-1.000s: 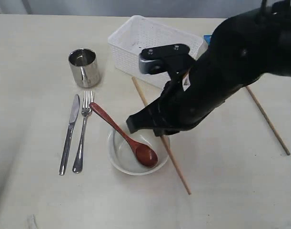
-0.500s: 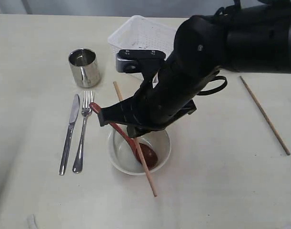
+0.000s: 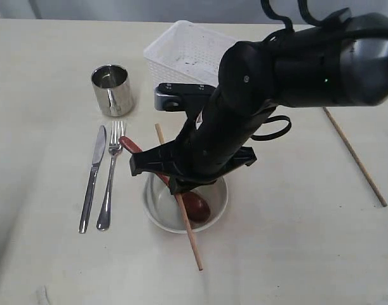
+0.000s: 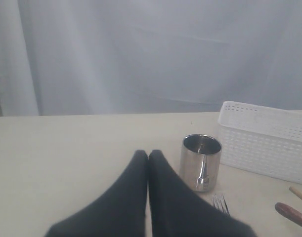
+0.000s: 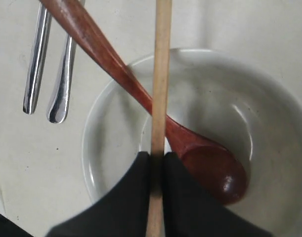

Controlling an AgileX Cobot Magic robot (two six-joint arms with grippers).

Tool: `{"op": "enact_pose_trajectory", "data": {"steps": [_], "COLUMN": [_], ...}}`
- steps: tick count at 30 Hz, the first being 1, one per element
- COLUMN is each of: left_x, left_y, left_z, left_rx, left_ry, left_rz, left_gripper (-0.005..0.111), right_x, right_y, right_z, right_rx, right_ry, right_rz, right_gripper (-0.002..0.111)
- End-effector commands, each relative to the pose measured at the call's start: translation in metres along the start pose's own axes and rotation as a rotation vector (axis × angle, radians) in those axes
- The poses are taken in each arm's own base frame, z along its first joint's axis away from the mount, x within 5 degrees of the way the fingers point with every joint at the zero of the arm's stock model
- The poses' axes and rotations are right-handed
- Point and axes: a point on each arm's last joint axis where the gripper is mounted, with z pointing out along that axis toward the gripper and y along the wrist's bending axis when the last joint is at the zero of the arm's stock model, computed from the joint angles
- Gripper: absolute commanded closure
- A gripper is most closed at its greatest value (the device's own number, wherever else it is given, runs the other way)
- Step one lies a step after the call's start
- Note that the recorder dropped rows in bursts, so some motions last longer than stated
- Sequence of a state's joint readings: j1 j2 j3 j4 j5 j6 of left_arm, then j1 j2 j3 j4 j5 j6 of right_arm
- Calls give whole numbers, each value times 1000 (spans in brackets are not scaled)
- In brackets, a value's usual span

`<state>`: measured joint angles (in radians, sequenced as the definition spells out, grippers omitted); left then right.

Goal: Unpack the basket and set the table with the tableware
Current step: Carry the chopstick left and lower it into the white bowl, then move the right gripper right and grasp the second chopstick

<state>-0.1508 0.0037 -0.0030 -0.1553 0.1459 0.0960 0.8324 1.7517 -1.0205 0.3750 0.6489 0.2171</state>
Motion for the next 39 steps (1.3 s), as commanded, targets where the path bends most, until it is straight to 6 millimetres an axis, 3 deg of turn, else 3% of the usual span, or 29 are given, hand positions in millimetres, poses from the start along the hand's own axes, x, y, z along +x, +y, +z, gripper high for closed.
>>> {"op": "enact_pose_trajectory", "data": {"steps": [1,4,8,10,15,23,25,28,33,39], "left_x": [0,0,0,0,0,0,0,0,0,0], "left_y": [0,0,0,0,0,0,0,0,0,0], "left_z": [0,0,0,0,0,0,0,0,0,0], "left_rx": [1,1,1,1,1,1,1,1,1,1], "left_ry": [-7,-7,-7,-7,-7,-7,-7,-7,-7,-7], "left_rz": [1,1,1,1,1,1,1,1,2,2], "left_gripper": [107,107,107,107,107,107,107,107,107,107], "right_x": [-3,-3,-3,-3,-5,-8,-5,-5,-20,-25], "right_y": [0,0,0,0,4,10,4,-15,-70,-154], "right_z": [-1,-1,-1,-1,-14,-83,-96,-114,-137,-140], "right_rx": [-1,-1,-2,-2,-17,80,155,321,519,525], "right_ry": [-14,-14,-18,-18,-42,-153,-166,-187,-196,-273], "right_rz": [-1,-2,-2,-2,-24,-222,-266,-301,-206,41], "right_gripper": [108,98,72,67,67,68,80,109,109,109]}}
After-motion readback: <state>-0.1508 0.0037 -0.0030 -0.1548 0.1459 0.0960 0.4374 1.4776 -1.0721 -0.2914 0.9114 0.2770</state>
